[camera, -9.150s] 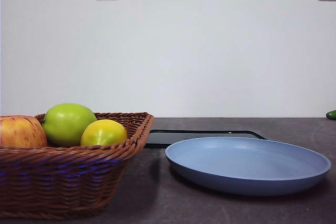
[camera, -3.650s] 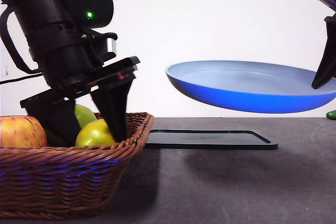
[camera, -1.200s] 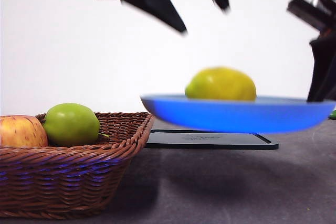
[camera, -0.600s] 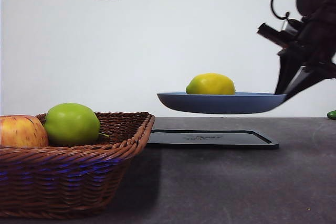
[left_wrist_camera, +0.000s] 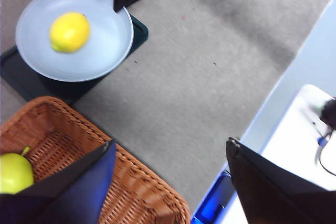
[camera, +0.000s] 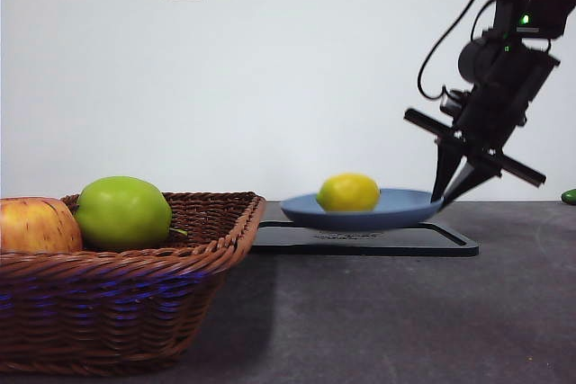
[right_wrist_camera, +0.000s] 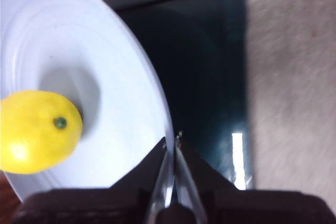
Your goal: Take the lemon from the basket,put the lemon in the plate,hand out the plate
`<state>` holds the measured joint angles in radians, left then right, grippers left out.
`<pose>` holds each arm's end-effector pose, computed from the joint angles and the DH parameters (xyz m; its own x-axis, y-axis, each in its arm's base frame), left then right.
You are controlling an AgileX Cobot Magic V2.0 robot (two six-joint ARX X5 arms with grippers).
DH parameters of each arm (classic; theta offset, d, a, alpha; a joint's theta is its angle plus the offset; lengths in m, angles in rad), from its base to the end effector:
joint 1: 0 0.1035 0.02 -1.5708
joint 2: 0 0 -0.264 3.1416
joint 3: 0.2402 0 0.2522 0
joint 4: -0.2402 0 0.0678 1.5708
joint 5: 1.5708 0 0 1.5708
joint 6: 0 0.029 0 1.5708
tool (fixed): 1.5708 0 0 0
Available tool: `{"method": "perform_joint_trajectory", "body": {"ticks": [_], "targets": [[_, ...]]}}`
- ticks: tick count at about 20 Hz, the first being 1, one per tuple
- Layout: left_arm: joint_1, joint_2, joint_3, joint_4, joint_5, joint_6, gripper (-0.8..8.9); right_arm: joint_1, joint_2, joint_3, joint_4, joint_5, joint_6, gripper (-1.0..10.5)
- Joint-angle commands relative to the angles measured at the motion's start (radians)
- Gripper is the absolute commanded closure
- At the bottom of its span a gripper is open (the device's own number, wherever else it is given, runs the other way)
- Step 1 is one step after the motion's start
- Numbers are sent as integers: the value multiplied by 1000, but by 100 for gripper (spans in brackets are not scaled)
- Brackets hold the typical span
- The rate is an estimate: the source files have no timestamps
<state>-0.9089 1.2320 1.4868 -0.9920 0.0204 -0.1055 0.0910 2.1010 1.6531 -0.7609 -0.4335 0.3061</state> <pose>0.1383 -0.1785 0.4072 0.4388 -0.5964 -0.6721 0.7500 0.6551 -0.0916 0.4307 0.0515 0.1912 0.2819 0.4475 -0.8487 0.0608 0.8745 0.4813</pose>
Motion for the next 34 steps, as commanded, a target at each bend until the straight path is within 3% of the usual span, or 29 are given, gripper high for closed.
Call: {"method": "perform_joint_trajectory", "body": {"ticks": [1, 5, 11, 14, 17, 22, 24, 26, 29, 32, 34], "targets": [[-6, 10, 21, 31, -3, 2, 451, -14, 50, 26, 12, -6, 0, 944], [-6, 10, 21, 43, -32, 2, 451, -33, 61, 26, 20, -5, -5, 941], [-5, 10, 21, 47, -73, 2, 451, -49, 54, 26, -9, -6, -56, 694], [-5, 10, 21, 57, -76, 8, 452, -52, 8, 27, -63, -6, -82, 702], [-2, 11, 20, 79, -123, 78, 465, -51, -85, 27, -175, -7, -164, 704], [54, 34, 19, 98, -125, 190, 792, -11, -284, 26, -436, -3, -291, 923], [85, 42, 19, 100, -125, 225, 807, 31, -368, 23, -482, 14, -321, 944], [136, 43, 19, 83, -125, 241, 807, 100, -472, 7, -487, 134, -320, 944], [261, 43, 17, 58, -101, 237, 807, 239, -667, -87, -360, 365, -275, 944], [378, 5, -45, 119, 30, 211, 807, 369, -875, -255, -148, 479, -227, 944], [415, -61, -163, 218, 42, 195, 807, 443, -1001, -387, -2, 561, -217, 944]]}}
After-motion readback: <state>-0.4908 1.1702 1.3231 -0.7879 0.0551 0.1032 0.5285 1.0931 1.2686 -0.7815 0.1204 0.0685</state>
